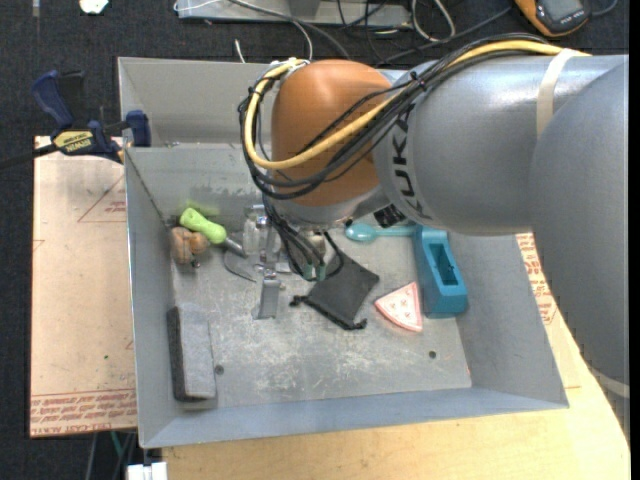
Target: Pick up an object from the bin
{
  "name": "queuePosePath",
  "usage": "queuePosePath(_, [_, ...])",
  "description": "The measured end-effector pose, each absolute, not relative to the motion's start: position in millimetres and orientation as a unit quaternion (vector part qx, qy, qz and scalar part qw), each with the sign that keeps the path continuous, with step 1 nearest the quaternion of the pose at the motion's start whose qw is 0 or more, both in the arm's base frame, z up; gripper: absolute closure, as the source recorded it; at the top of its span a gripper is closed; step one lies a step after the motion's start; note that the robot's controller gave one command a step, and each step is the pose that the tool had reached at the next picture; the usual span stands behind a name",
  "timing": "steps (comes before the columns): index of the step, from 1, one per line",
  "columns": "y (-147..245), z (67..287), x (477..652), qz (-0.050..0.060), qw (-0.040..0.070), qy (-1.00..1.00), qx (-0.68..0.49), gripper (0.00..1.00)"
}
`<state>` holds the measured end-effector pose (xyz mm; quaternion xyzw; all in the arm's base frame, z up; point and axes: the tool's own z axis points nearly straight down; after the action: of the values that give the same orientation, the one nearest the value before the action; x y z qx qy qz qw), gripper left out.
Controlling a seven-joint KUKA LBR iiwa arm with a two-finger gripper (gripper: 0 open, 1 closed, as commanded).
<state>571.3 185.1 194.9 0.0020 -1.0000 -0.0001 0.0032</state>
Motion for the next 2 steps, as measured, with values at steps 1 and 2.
queuePosePath(1, [184, 199, 573.2, -0.001, 0.0, -1.0, 0.0, 0.0])
queuePosePath(2, [134, 195, 579.5, -0.001, 0.001, -1.0, -0.024, 0.0])
